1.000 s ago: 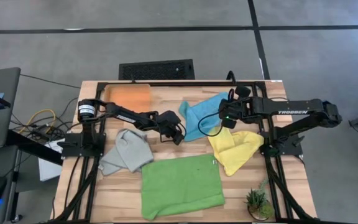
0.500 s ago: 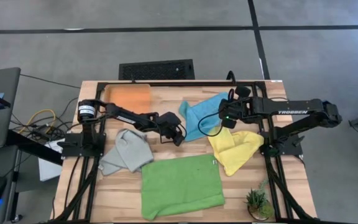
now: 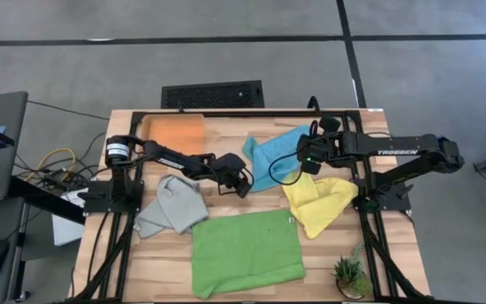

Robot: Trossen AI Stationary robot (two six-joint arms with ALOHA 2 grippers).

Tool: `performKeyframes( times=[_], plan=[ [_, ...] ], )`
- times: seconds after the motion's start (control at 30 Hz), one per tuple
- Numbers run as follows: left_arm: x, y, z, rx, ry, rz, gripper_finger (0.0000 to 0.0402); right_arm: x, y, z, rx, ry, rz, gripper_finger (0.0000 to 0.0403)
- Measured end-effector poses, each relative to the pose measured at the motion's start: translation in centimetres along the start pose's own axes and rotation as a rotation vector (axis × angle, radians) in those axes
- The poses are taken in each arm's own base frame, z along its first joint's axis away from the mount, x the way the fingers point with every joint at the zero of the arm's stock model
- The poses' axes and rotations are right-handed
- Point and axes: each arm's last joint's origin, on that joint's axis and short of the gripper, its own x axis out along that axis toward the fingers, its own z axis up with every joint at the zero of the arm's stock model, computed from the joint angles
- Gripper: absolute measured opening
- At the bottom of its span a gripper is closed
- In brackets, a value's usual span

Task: Fold microfiber towels
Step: Fold the blue microfiber cloth

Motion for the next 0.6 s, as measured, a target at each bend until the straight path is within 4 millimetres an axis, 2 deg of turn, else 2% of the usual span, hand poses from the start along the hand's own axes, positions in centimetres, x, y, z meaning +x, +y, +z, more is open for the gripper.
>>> performKeyframes(
  times=[0.2,0.43,0.6],
  plan=[
    [0.0,0.0,0.0,0.001,-0.004,0.008,0.0139,0.0,0.0,0.0,0.000,0.000,0.000,0.0008],
    [2.3,0.4,-0.5,-0.005,0.015,-0.071,0.0139,0.0,0.0,0.0,0.001,0.000,-0.001,0.0008],
    [2.5,-0.2,0.1,0.025,0.027,-0.075,0.0133,0.0,0.0,0.0,0.001,0.000,-0.002,0.0008]
  ],
)
